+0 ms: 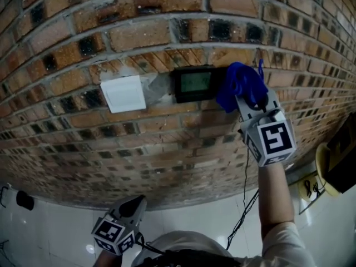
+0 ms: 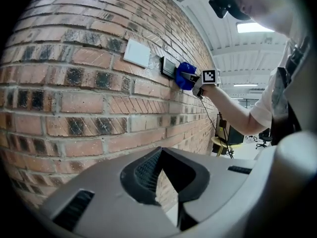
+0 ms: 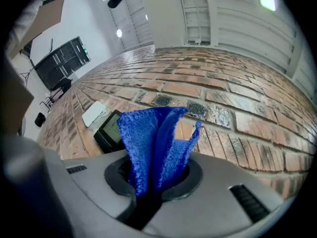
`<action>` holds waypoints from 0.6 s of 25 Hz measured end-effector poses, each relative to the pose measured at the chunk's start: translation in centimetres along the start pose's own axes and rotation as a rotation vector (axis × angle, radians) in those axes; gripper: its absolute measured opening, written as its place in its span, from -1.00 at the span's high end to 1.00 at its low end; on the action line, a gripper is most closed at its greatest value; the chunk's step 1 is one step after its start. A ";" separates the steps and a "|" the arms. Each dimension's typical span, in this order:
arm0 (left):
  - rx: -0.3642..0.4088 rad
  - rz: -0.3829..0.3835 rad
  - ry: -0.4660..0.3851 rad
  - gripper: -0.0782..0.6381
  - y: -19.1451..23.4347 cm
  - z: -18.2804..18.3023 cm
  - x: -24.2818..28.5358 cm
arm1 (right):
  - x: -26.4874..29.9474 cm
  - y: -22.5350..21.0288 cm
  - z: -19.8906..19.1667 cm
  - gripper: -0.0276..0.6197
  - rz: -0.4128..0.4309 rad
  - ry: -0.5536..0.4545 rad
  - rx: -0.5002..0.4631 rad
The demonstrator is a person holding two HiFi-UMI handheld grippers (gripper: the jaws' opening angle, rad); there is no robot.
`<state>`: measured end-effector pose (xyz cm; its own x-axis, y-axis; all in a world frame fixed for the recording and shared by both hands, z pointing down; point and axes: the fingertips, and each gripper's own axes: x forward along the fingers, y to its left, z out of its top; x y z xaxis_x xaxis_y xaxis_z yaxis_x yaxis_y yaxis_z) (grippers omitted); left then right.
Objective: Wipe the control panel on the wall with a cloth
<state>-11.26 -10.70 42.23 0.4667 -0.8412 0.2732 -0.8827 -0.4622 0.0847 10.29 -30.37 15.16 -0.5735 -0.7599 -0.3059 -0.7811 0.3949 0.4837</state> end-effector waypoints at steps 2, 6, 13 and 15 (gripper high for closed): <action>-0.001 0.014 0.002 0.78 -0.2 0.1 0.0 | -0.1 0.0 0.1 0.64 0.012 -0.014 0.009; 0.016 0.075 0.008 0.78 0.3 0.3 -0.3 | -1.2 0.2 0.0 0.64 0.041 -0.041 0.027; -0.036 0.230 0.036 0.78 -0.5 0.9 -2.0 | -7.7 3.7 -5.9 0.64 0.143 0.038 0.197; -0.048 0.266 0.033 0.78 -0.7 0.8 -2.6 | -10.1 4.5 -7.9 0.64 0.159 0.072 0.217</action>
<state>-11.87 -8.39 40.71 0.2166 -0.9214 0.3227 -0.9760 -0.2117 0.0505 14.51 -24.96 26.92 -0.6803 -0.7113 -0.1768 -0.7216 0.6078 0.3314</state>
